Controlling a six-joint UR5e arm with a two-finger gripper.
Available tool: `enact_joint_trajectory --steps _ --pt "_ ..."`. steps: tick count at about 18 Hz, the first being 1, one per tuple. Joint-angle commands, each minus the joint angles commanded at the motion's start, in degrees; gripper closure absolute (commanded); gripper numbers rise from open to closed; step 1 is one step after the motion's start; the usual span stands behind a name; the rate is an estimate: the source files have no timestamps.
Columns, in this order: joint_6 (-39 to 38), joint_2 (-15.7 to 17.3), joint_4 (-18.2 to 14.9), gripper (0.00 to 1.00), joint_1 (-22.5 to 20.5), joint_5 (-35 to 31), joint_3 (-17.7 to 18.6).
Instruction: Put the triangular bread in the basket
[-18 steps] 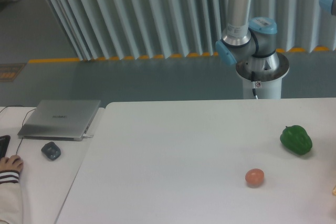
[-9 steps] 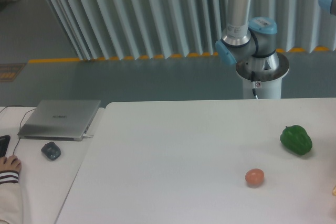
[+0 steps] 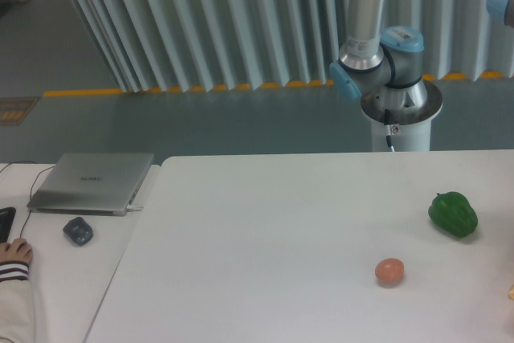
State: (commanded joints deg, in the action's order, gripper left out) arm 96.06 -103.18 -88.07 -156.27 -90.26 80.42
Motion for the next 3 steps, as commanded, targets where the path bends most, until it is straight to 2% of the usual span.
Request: enact_joint_trajectory --steps 3 --pt "0.0 -0.09 0.0 0.0 0.0 0.0 0.0"
